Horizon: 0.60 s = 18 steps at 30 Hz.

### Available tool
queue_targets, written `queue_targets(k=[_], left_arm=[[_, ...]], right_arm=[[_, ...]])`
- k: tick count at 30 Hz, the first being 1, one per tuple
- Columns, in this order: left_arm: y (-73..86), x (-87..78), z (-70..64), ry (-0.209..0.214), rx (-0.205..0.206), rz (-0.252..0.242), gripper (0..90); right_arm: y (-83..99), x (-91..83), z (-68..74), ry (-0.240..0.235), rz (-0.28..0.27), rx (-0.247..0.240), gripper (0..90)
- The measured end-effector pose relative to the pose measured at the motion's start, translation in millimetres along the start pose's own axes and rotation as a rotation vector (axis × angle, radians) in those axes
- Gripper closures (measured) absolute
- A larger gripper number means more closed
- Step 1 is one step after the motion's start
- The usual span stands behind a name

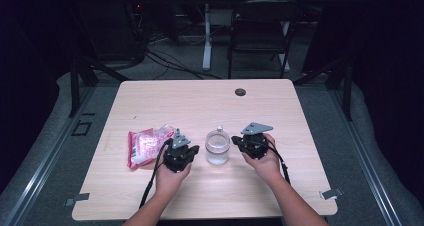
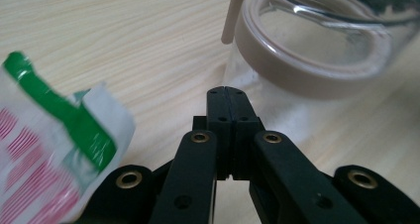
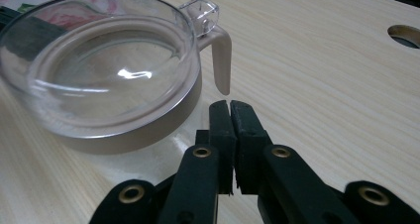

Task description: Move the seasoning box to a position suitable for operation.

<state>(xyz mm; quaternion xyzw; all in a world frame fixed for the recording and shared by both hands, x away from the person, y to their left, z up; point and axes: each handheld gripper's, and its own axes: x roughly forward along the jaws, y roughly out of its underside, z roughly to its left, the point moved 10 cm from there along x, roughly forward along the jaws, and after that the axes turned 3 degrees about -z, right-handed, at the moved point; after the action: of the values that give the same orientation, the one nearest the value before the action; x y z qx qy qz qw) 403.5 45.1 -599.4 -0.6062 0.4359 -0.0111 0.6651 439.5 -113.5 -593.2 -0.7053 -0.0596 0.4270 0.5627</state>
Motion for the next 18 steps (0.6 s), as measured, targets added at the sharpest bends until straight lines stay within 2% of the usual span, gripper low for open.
queue_targets(k=[1, 3, 5, 12, 18], left_arm=[[-4.0, 9.2, -1.6, -0.007, -0.007, 0.000, 90.0], [-6.1, 13.1, -1.8, -0.012, -0.002, -0.003, 90.0], [-10.5, 23.0, -1.6, -0.018, -0.016, -0.003, 90.0], [-13.8, 30.3, -1.7, -0.024, -0.010, -0.003, 90.0], [-11.8, 28.4, -8.6, -0.012, 0.015, 0.006, 90.0]], right_arm=[[-0.6, 1.1, -0.2, -0.001, 0.002, 0.003, 87.7], [-1.4, 1.8, -0.3, 0.000, 0.000, -0.002, 87.5], [-2.5, 4.9, 1.1, -0.005, -0.001, -0.001, 86.5], [-3.5, 3.8, 6.3, 0.008, 0.013, -0.028, 88.6], [0.7, -7.2, 11.1, 0.014, 0.013, -0.031, 90.0]])
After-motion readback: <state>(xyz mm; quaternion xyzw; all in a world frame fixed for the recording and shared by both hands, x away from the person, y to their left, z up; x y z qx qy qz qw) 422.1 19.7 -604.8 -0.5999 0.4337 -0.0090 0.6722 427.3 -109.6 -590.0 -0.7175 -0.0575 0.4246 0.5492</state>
